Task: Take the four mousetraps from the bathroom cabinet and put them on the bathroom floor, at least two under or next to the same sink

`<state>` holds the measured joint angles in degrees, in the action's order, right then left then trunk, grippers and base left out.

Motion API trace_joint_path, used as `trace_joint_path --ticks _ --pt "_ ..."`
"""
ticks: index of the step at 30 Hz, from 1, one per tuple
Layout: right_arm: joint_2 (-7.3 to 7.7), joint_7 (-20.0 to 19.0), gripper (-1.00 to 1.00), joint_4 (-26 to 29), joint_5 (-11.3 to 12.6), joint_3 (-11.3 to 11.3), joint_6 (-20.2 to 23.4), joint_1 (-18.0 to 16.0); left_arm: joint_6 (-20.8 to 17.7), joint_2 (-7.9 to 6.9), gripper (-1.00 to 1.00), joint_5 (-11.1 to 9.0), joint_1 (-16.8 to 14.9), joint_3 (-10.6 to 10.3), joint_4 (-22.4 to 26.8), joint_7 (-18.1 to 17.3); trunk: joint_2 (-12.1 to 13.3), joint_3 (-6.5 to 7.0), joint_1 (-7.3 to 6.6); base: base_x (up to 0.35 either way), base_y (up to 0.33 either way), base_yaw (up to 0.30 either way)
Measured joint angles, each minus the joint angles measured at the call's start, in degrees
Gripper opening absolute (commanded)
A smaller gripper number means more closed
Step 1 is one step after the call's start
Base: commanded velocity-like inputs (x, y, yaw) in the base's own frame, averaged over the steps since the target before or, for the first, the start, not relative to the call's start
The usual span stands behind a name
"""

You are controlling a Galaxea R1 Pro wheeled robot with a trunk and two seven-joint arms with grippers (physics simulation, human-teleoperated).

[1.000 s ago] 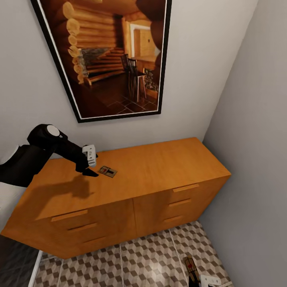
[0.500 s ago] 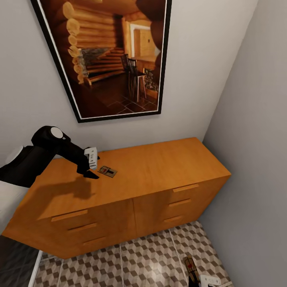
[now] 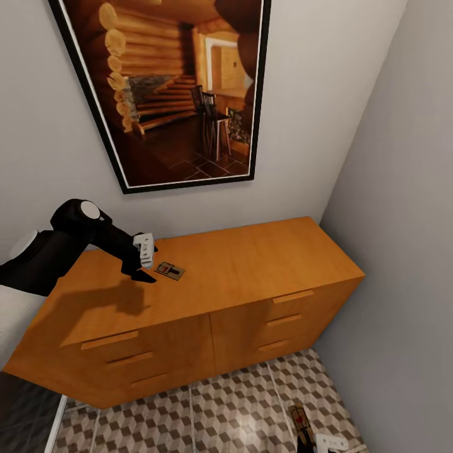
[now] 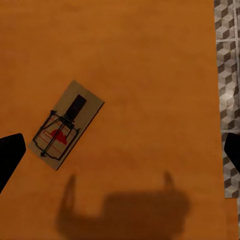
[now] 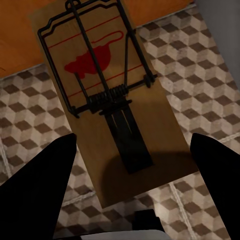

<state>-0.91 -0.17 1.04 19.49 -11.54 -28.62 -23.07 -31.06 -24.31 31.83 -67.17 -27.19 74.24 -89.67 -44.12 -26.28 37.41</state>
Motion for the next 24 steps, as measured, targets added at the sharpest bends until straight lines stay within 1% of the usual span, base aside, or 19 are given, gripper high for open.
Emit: trace_joint_path --ticks 5,8,15,24 --pt "-0.1 0.0 -1.0 0.0 0.0 0.0 0.0 0.0 0.0 -0.01 1.0 0.0 0.0 0.0 0.0 0.0 0.0 0.0 0.0 0.0 0.0 -0.024" --pt "-0.12 0.0 -1.0 0.0 0.0 0.0 0.0 0.0 0.0 -0.01 1.0 0.0 0.0 0.0 0.0 0.0 0.0 0.01 0.0 0.0 0.0 -0.16" --pt "-0.13 0.0 -1.0 0.0 0.0 0.0 0.0 0.0 0.0 0.0 1.0 0.0 0.0 -0.1 0.0 0.0 0.0 0.15 0.0 0.0 0.008 -0.254" --pt "-0.07 0.0 -1.0 0.0 0.0 0.0 0.0 0.0 0.1 -0.06 1.0 0.0 0.0 -0.1 0.1 0.0 0.0 0.39 0.0 0.0 0.098 -0.28"
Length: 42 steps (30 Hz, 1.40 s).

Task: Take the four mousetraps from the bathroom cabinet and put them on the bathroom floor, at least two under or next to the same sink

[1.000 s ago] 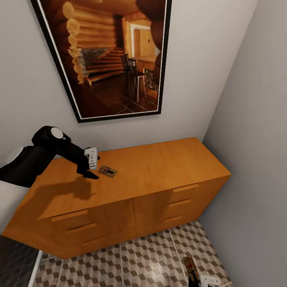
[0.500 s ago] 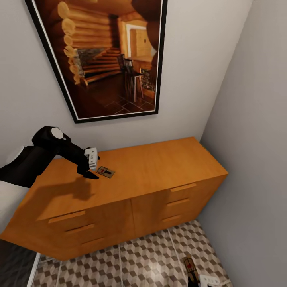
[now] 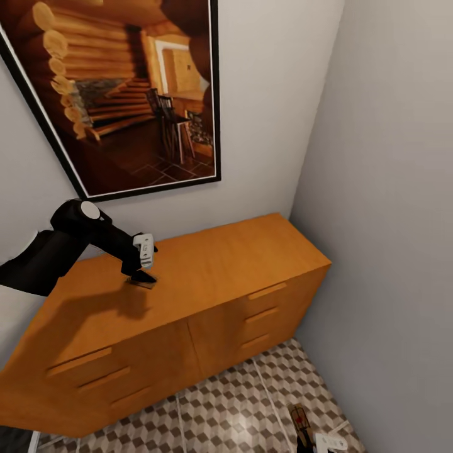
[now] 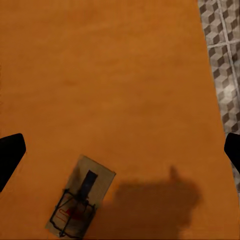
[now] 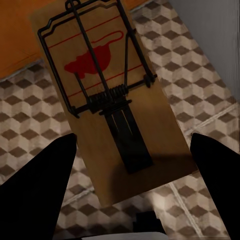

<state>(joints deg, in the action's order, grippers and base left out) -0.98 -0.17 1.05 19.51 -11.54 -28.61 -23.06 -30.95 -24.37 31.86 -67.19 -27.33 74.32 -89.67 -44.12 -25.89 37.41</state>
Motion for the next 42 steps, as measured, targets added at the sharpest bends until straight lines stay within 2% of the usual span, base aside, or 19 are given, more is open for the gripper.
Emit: trace_joint_path --ticks 6,14,26,42 --pt "0.02 0.0 -1.0 0.0 0.0 0.0 0.0 0.0 0.9 -0.02 1.0 0.0 0.0 0.0 0.1 0.0 0.0 0.14 0.0 0.0 0.015 -0.206" --pt "0.03 0.1 -1.0 0.0 0.0 0.0 0.0 0.0 3.1 -0.01 1.0 0.0 0.0 0.0 0.0 0.0 0.0 0.18 0.01 -0.024 0.095 -0.031" --pt "0.03 0.1 -1.0 0.0 0.0 0.0 0.0 0.0 3.3 -0.08 1.0 0.0 0.0 0.0 0.0 0.0 0.0 0.18 0.01 -0.098 0.246 -0.001" --pt "0.03 0.1 -1.0 0.0 0.0 0.0 0.0 0.0 3.3 -0.1 1.0 0.0 0.0 -0.1 0.0 0.0 0.0 0.18 -0.01 0.007 0.072 0.0"
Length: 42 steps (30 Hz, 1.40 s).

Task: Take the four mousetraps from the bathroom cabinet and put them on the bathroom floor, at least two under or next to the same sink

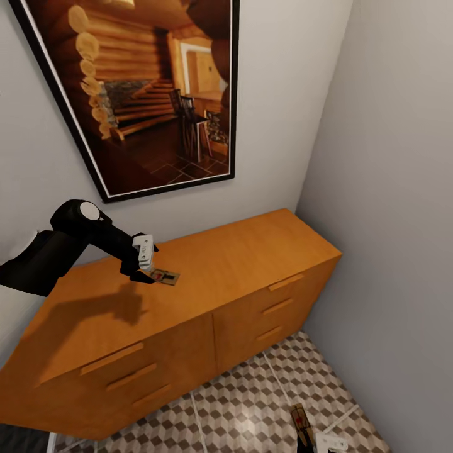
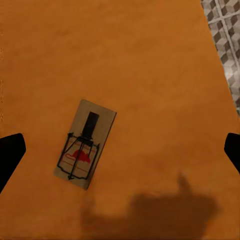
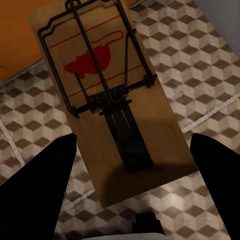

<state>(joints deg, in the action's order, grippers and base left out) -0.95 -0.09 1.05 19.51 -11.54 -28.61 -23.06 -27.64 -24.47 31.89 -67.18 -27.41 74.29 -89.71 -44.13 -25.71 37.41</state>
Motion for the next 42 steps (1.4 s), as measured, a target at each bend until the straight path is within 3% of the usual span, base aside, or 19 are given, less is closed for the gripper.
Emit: trace_joint_path --ticks 13,22,42 --pt "0.0 0.0 -1.0 0.0 0.0 0.0 0.0 0.0 0.0 -0.03 1.0 0.0 0.0 -0.1 -0.1 0.0 0.0 0.0 0.01 0.038 0.069 0.0" --pt "0.0 0.0 -1.0 0.0 0.0 0.1 0.0 0.0 0.0 -0.09 1.0 0.1 0.0 -2.6 -0.5 0.0 0.0 0.0 0.01 0.001 0.001 0.0" --pt "0.0 0.0 -1.0 0.0 0.0 0.0 0.0 0.0 0.0 -0.06 1.0 0.1 0.0 -4.4 -0.8 0.0 0.0 0.0 0.01 0.0 0.0 0.0"
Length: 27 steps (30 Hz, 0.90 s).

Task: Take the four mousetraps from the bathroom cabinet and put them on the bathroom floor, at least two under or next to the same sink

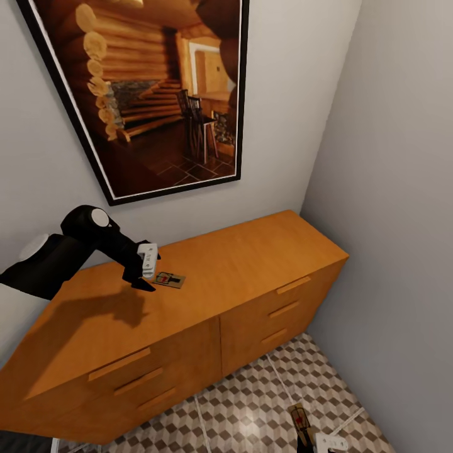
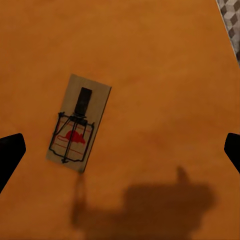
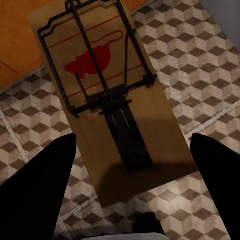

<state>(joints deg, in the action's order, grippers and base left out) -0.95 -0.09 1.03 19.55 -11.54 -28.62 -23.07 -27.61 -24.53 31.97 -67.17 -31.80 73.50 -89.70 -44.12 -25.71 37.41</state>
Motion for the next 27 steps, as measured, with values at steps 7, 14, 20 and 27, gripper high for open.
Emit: trace_joint_path --ticks 7,14,20,27 --pt "-0.02 0.0 -1.0 0.0 0.0 0.0 0.0 0.0 0.0 -0.01 1.0 0.0 0.0 -0.7 0.0 0.0 0.0 0.0 0.0 0.0 0.0 0.0" --pt "-0.01 0.0 -1.0 0.0 0.0 0.0 0.0 0.0 0.0 -0.03 1.0 0.0 0.0 -0.9 0.0 0.0 0.0 0.0 0.0 0.0 0.033 0.0" --pt "-0.07 0.0 -1.0 0.0 0.0 0.0 0.0 0.0 0.1 -0.03 1.0 0.0 0.0 -0.9 -0.1 0.0 0.0 0.0 0.0 0.0 0.134 0.0" --pt "-0.05 0.0 -1.0 0.0 0.0 0.0 0.0 0.0 0.1 -0.04 1.0 0.0 0.0 -1.2 -0.5 0.0 0.0 0.0 0.0 0.0 0.026 0.0"
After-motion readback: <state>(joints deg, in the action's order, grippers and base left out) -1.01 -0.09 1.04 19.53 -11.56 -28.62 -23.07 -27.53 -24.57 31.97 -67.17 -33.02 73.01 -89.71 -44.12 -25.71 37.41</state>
